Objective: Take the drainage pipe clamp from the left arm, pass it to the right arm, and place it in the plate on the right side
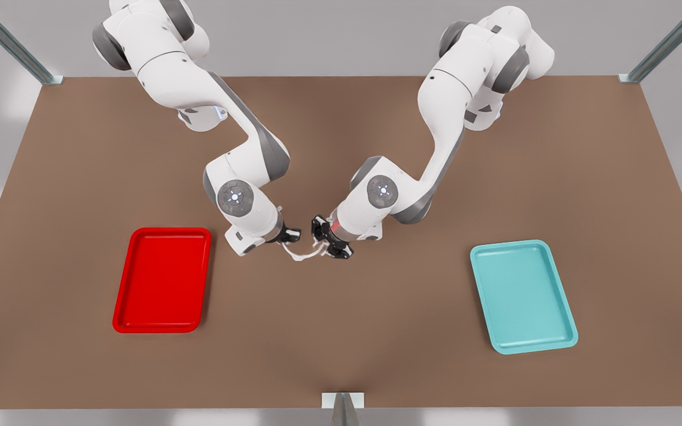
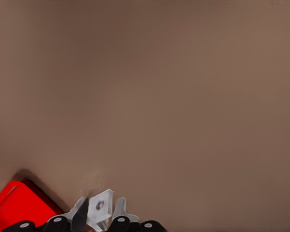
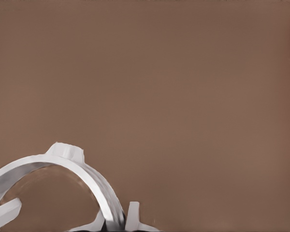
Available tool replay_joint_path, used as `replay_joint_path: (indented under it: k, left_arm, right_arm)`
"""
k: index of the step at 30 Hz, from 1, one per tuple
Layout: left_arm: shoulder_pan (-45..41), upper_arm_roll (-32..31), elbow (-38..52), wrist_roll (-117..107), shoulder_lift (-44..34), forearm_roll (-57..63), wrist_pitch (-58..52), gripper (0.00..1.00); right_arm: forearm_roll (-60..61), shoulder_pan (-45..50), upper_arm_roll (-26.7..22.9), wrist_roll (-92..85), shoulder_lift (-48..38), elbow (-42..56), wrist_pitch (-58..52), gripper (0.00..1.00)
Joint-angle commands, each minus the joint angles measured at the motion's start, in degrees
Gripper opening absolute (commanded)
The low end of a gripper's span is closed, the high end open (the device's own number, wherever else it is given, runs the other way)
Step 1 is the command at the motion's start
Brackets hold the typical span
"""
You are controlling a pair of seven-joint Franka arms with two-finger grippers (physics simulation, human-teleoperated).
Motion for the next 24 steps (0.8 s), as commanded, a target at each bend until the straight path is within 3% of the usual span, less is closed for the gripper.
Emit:
replay_joint_path:
  k: [1, 7, 10, 12, 16, 19, 21, 24]
  left_arm:
    - [-0.01, -0.07, 0.04, -27.44, -0.26, 0.24, -0.19, 1.00]
    - [0.25, 0.28, 0.04, -25.69, -3.42, 0.77, -4.06, 1.00]
    - [5.44, 0.28, 0.04, -10.85, -6.23, 0.68, -11.96, 1.00]
    - [10.35, 2.65, -0.13, 16.45, -8.87, 7.79, -19.78, 1.00]
    - [26.26, 2.83, -0.05, 97.33, -9.13, 10.61, -28.31, 1.00]
    - [34.70, 2.83, -0.13, 143.39, -17.56, 16.41, -41.22, 1.00]
    - [39.19, 1.78, -7.42, 159.05, -29.96, 16.85, -42.47, 1.00]
    - [39.28, 1.51, -12.44, 162.57, -35.24, 18.44, -41.94, 1.00]
  right_arm:
    - [-0.70, -0.12, 0.01, 1.03, -0.07, 0.03, 0.19, 0.21]
    - [-0.70, -2.06, 0.01, -0.55, -0.50, 0.03, -0.25, 0.21]
    - [-2.19, -4.69, 0.01, -1.78, -2.35, -3.92, -0.25, 0.21]
    - [-4.65, -6.27, -0.08, -1.78, -3.49, -5.76, -0.34, 0.21]
    - [-5.79, -15.24, 0.01, -12.59, -6.31, -12.01, -0.08, 0.21]
    - [-5.71, -22.97, 0.01, -24.72, -5.96, -13.59, 0.10, 0.21]
    - [-5.35, -27.10, 0.01, -30.44, -4.37, -13.59, 0.19, 0.21]
    - [-5.71, -30.27, -0.08, -32.54, -2.70, -14.64, 1.33, 0.21]
